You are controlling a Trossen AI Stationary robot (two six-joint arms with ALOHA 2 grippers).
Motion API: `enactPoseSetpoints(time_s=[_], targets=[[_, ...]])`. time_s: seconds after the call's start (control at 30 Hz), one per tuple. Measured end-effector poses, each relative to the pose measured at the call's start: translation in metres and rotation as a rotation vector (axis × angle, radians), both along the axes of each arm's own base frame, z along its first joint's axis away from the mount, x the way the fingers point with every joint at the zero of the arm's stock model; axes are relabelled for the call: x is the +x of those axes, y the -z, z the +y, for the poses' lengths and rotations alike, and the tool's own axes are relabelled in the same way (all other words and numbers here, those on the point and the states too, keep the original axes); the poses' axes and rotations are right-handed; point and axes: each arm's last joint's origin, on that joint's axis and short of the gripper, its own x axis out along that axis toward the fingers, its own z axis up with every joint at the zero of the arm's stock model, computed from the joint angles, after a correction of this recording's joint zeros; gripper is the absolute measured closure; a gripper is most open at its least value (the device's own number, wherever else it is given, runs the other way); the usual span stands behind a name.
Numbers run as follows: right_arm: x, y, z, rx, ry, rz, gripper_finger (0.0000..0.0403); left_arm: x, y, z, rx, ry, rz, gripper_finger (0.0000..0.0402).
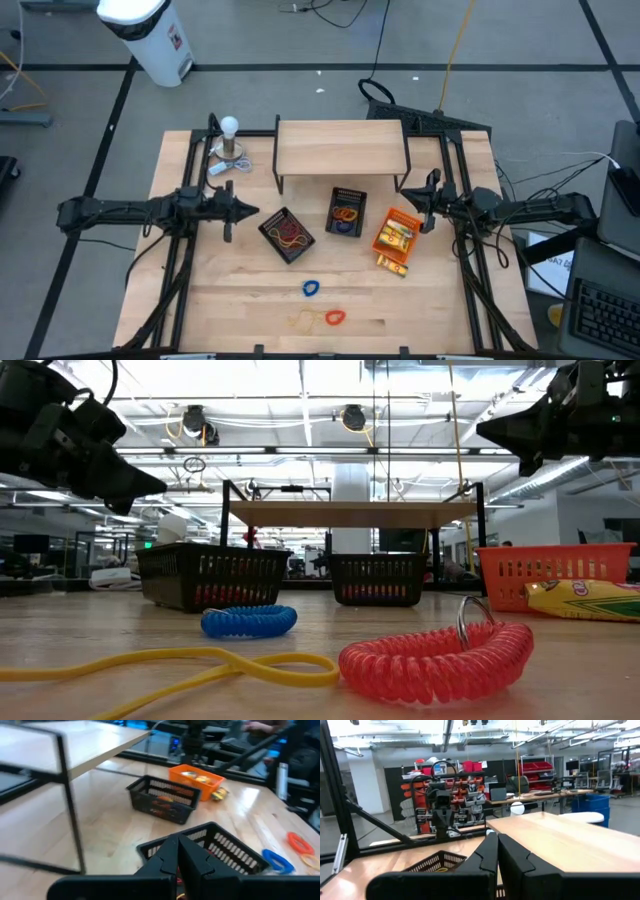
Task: Pick & Place Office Desk Supplies
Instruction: Put the orange spring keychain into the right black bin
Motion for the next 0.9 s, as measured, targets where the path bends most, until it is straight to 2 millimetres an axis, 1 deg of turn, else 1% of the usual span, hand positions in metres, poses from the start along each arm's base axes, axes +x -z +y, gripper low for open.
enactPoseSetpoints(time_s=[0.1, 0.27, 0.37, 0.5, 0.63, 0.73, 0.83, 0.87, 0.9], targets=[[0.000, 0.000, 0.000, -0.007, 0.001, 0.004, 0.0399, 0.000, 0.001, 0.001, -0.030, -0.031, 0.003, 0.0387], [0.001, 0.001, 0.000, 0.018, -0.011, 0.005, 0.0399, 0.000, -0.002, 0.001, 0.023, -0.026, -0.016, 0.0399], [0.002, 0.002, 0.000, 0.038, -0.014, 0.016, 0.0399, 0.000, -0.002, 0.001, 0.038, -0.032, -0.012, 0.0394], [0.003, 0.004, -0.002, 0.056, 0.050, 0.024, 0.0399, 0.000, -0.002, 0.001, 0.027, -0.034, -0.013, 0.0386], [0.005, 0.004, -0.002, 0.081, 0.055, 0.027, 0.0399, 0.000, -0.001, 0.001, 0.027, -0.042, -0.010, 0.0393], [0.008, 0.007, -0.002, 0.061, 0.066, 0.075, 0.0399, 0.000, -0.001, 0.001, 0.020, -0.043, -0.004, 0.0399], [0.013, 0.010, -0.002, 0.023, 0.071, 0.143, 0.0399, 0.000, 0.000, 0.001, 0.020, -0.044, -0.003, 0.0395], [0.016, 0.003, -0.001, 0.009, 0.069, 0.157, 0.0399, 0.000, -0.001, 0.001, 0.021, -0.044, -0.004, 0.0391], [0.019, -0.007, -0.001, -0.003, 0.065, 0.148, 0.0399, 0.000, -0.001, 0.001, 0.021, -0.045, -0.008, 0.0388]])
